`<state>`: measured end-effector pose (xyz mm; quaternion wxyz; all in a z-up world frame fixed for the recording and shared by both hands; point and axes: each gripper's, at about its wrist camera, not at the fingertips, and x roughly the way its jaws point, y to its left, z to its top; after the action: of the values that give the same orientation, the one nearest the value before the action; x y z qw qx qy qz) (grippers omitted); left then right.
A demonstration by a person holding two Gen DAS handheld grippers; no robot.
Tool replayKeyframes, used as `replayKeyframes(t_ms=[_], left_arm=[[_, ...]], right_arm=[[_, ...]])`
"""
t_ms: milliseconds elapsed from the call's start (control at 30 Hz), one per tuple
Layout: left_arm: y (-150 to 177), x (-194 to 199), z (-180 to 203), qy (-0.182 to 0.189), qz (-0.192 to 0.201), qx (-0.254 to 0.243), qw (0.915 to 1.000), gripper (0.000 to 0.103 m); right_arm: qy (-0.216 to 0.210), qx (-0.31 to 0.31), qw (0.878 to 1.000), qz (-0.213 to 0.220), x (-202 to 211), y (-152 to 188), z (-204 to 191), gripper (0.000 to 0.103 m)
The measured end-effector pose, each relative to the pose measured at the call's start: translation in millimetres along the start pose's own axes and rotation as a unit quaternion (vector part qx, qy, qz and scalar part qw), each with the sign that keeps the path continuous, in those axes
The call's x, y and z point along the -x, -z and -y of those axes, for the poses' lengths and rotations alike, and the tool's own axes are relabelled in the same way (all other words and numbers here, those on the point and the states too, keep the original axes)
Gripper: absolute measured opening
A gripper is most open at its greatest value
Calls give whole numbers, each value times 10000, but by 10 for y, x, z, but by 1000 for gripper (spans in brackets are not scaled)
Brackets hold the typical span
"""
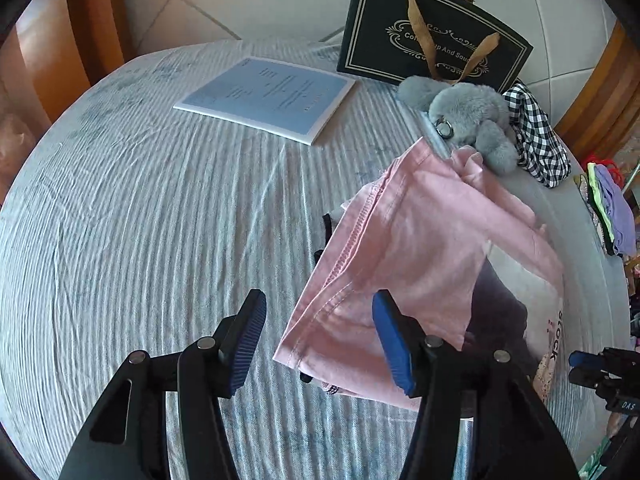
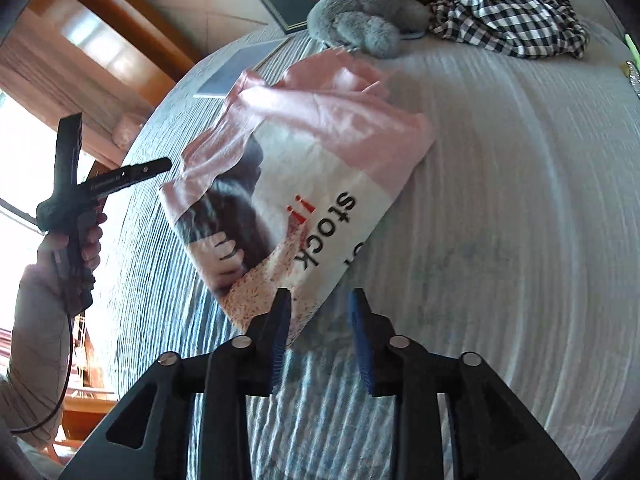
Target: Fold clothes
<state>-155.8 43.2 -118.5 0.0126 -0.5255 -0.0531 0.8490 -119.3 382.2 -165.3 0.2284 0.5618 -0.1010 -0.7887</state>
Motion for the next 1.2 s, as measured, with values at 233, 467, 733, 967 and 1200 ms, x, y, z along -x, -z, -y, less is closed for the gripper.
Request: replayKeyframes(t_ms=[233,467,733,967,1200], left_arm=[[-30,-294,93,-69,-203,-75,9997,57],[134,-144,22,-58,-189,-38,9998,57],[239,-282,19,11,-310,66,9995,60],[198,-298,72,102,-372,30,9993,45],[216,-305,144,227,-512,-83,9984,11]], right_arm=[[213,-259,9991,277,4,-216,76,62],[199,-588,9972,410,-47,-341,215,62],[306,-569,9971,414,-141,-498,218,62],[354,-567,9965,493,-299,-651,250,70],[321,-301,9981,425,-478,-841,115,49]])
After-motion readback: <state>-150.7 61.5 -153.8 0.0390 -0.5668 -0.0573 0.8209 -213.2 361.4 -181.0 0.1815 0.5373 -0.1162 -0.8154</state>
